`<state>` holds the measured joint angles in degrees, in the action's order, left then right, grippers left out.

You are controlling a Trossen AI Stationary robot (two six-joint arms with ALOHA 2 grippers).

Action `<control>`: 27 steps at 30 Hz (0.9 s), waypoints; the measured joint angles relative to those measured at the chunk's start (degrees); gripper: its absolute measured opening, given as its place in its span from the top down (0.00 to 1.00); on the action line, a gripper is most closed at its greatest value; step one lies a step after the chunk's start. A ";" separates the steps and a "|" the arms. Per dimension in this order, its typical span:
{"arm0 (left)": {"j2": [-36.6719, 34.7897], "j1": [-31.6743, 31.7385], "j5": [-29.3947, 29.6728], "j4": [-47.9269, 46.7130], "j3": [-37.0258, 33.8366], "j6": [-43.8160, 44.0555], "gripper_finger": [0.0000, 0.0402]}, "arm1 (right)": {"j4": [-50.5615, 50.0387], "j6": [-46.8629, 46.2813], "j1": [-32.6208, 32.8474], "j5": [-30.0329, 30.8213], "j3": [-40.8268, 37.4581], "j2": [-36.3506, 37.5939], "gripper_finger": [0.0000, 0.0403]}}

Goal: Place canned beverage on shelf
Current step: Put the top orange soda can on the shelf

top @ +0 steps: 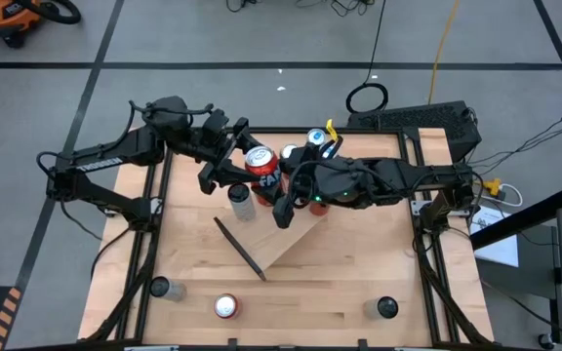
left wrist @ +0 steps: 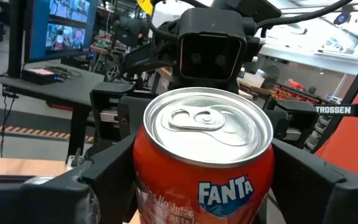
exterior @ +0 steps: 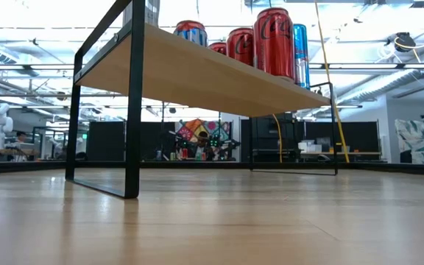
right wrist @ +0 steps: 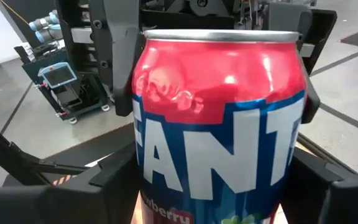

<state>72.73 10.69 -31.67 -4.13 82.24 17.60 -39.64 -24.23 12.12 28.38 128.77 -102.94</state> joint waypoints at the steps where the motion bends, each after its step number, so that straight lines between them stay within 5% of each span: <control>1: 0.00 -0.01 0.01 -0.13 0.00 0.00 0.21 | -0.17 0.00 0.02 -0.11 0.00 0.07 0.32; 9: -2.76 0.31 0.63 -2.75 0.04 2.56 0.02 | -6.48 -4.88 2.88 2.02 -0.24 0.05 0.33; 18: -8.89 1.29 3.15 -12.89 0.04 2.61 0.02 | -7.51 -14.98 11.08 15.46 -7.97 0.00 0.32; 27: -9.99 -0.88 3.66 -18.13 0.00 2.64 0.02 | 5.89 -17.91 14.62 28.01 -20.26 -0.06 0.32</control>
<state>62.74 9.81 -28.01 -22.26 82.24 20.24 -33.75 -42.14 26.74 56.39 108.51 -103.00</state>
